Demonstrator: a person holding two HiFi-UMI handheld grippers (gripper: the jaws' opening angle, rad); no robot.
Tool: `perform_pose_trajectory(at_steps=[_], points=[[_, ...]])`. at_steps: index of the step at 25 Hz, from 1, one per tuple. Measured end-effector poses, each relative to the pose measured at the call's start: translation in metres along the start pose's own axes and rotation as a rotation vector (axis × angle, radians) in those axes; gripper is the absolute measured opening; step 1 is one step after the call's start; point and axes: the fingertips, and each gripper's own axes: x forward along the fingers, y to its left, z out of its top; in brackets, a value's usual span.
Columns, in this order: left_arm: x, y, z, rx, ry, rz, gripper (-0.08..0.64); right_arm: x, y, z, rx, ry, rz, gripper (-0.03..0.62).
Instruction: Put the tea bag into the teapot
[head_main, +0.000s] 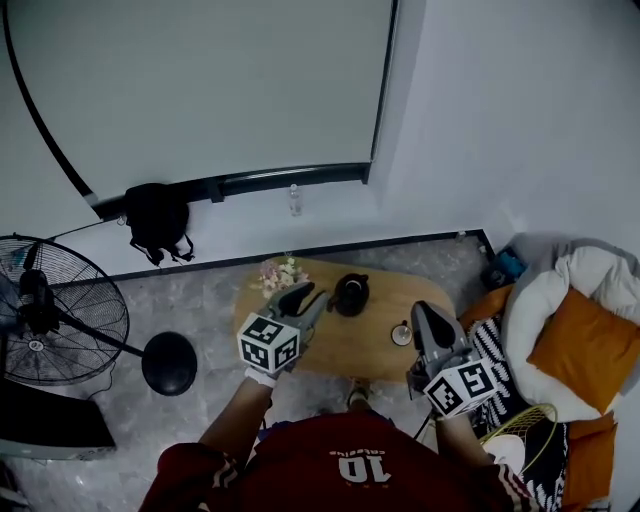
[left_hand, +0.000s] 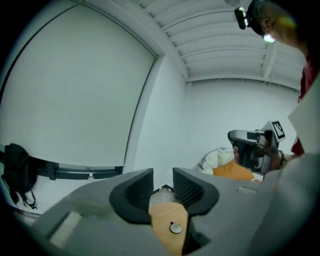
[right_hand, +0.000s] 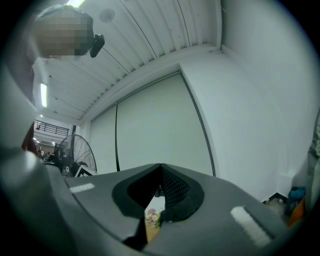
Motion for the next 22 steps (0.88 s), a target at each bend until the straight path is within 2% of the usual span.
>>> perform_pose_trajectory(at_steps=[6, 11, 16, 22], points=[[-0.035, -0.020, 0.042, 0.076, -0.083, -0.015, 0.117, -0.003, 0.013, 0.004, -0.014, -0.006, -0.006, 0.003], [-0.062, -0.029, 0.074, 0.146, -0.145, 0.011, 0.117, -0.006, 0.022, 0.008, -0.023, -0.012, -0.005, 0.003], [-0.089, -0.031, 0.094, 0.175, -0.191, 0.032, 0.116, -0.005, 0.034, 0.010, -0.034, -0.014, 0.001, 0.003], [-0.109, -0.030, 0.102, 0.187, -0.220, 0.064, 0.115, -0.005, 0.045, 0.015, -0.047, -0.023, 0.024, 0.003]])
